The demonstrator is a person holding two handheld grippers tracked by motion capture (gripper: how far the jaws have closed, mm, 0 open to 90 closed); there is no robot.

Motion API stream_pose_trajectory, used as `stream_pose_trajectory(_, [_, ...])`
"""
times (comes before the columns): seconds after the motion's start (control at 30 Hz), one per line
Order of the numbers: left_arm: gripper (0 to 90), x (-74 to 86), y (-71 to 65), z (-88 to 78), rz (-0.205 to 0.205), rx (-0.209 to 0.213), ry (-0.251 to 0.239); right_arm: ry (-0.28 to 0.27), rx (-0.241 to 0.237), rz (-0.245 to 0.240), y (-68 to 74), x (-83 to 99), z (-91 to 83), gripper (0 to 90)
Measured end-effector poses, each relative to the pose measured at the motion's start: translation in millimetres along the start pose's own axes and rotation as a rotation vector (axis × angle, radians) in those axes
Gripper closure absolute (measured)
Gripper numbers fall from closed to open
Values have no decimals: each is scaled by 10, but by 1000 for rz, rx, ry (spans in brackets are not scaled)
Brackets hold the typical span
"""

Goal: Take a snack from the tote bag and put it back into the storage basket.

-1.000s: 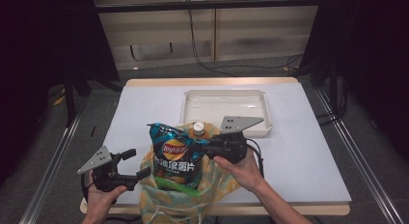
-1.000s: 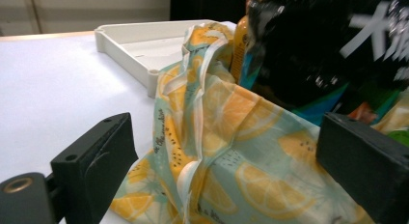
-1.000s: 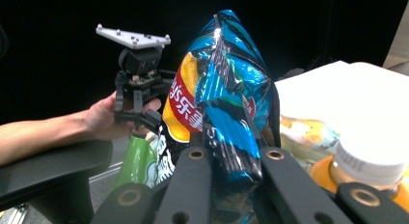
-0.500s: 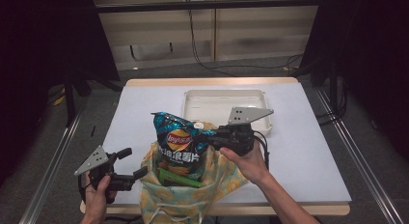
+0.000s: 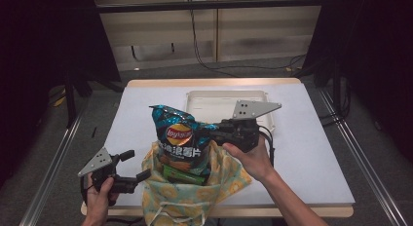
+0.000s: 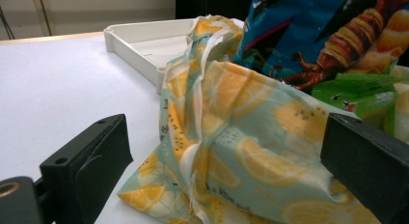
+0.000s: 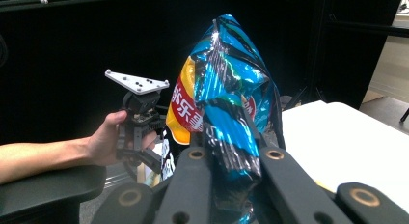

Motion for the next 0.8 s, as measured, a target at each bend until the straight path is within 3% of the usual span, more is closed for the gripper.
stream_pose_trajectory(0.13, [33, -13, -58, 8, -7, 50, -8, -6, 1, -9, 16, -56, -14, 882])
stream_pose_trajectory(0.2, [34, -17, -88, 28, 7, 53, -4, -15, 5, -14, 24, -91, -28, 882])
stream_pose_trajectory(0.27, [45, -8, -95, 48, 19, 18, 12, -19, 7, -18, 28, -132, -41, 883])
stream_pose_trajectory(0.33, [46, -8, -111, 54, 11, 50, 12, -16, 9, -25, 29, -166, -51, 882])
stream_pose_trajectory(0.47, [74, 10, -93, 68, 6, 47, 26, -23, 10, -38, 28, -227, -83, 882])
stream_pose_trajectory(0.5, [77, 19, -62, 69, -2, 4, 32, -28, 7, -37, 31, -236, -93, 882])
stream_pose_trajectory(0.57, [76, 24, -51, 66, -1, 27, 34, -29, 7, -39, 29, -247, -106, 882])
stream_pose_trajectory(0.8, [76, 35, -23, 65, -8, 22, 34, -48, 14, -36, -30, -327, -183, 882])
Point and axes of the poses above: each handheld gripper's, and its own axes: z roughly forward along the jaws, x roughly out of its underside, y roughly to its left, the point moved 8 cm from there along z, roughly forward along the jaws, and after that the axes turned 1 degree about -z, right-handed, at the moved point
